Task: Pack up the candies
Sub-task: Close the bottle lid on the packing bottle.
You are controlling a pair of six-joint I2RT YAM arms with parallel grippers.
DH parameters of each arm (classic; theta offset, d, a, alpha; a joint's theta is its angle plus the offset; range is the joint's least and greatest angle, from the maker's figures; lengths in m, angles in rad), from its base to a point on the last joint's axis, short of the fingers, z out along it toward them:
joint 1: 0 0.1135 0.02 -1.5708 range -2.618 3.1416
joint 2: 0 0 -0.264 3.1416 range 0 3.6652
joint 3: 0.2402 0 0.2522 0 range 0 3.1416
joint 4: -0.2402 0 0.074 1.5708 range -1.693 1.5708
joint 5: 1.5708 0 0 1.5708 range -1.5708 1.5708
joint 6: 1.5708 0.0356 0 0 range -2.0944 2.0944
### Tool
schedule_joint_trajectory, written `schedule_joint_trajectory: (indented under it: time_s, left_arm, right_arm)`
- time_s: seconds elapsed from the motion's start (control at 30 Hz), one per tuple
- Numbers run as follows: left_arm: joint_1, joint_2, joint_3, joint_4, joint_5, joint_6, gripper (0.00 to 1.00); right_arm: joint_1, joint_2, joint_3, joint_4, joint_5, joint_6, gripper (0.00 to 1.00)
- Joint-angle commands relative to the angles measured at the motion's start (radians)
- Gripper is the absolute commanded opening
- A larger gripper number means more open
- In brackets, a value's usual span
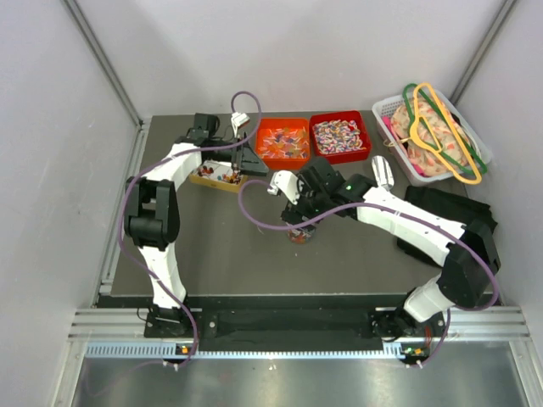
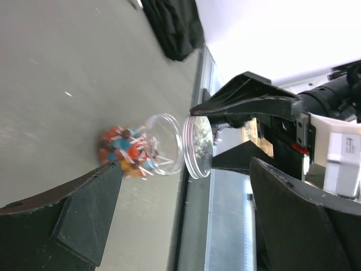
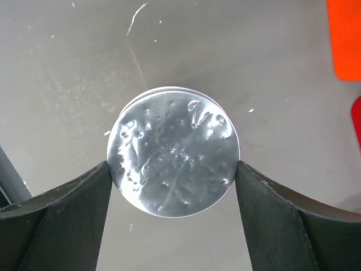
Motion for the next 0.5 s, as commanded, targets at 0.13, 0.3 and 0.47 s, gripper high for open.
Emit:
schedule_joint_trajectory:
  time_s: [0.13,0.3,0.47]
  left_arm:
    - [0.019,-0.002,0.084,-0.283,-0.026,0.273,0.99]
    - [0.019,-0.017,0.059,-0.265,-0.028,0.275,0.99]
    - [0.019,-0.033,0.038,-0.228,-0.020,0.250,0.99]
  right_arm:
    - [-0.043,-0.006,-0.034,0.054,-0.124,0.011,0.61]
    - [-0.047,0.018,-0.035,0.066,-0.146,0.009,0.61]
    - [-0.047,0.049,-0.032,0.086,-0.138,0.012,0.62]
